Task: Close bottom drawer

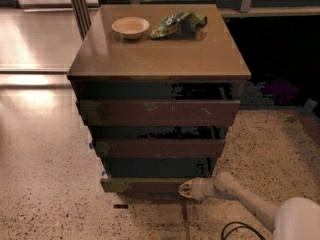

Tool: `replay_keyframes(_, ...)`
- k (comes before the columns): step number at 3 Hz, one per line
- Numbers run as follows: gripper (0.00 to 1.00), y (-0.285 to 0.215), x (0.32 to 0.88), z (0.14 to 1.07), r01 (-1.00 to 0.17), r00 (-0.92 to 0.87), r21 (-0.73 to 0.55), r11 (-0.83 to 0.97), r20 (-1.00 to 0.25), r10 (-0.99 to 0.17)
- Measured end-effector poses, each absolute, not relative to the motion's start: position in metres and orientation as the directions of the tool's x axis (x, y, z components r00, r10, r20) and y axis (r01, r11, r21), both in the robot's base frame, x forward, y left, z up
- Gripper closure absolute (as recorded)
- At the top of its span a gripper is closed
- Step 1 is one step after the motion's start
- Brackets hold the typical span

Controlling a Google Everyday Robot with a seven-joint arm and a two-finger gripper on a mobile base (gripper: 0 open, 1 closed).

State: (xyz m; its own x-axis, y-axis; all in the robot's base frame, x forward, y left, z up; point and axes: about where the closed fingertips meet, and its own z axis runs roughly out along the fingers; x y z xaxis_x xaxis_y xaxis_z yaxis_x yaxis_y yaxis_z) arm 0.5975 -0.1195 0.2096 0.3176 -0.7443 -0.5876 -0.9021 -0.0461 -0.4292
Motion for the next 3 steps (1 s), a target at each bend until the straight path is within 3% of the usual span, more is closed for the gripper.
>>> replay_keyframes(3, 1.00, -0.116, 0.629, 0.199, -0.887, 0.360, -0.456, -0.075, -0.579, -0.732)
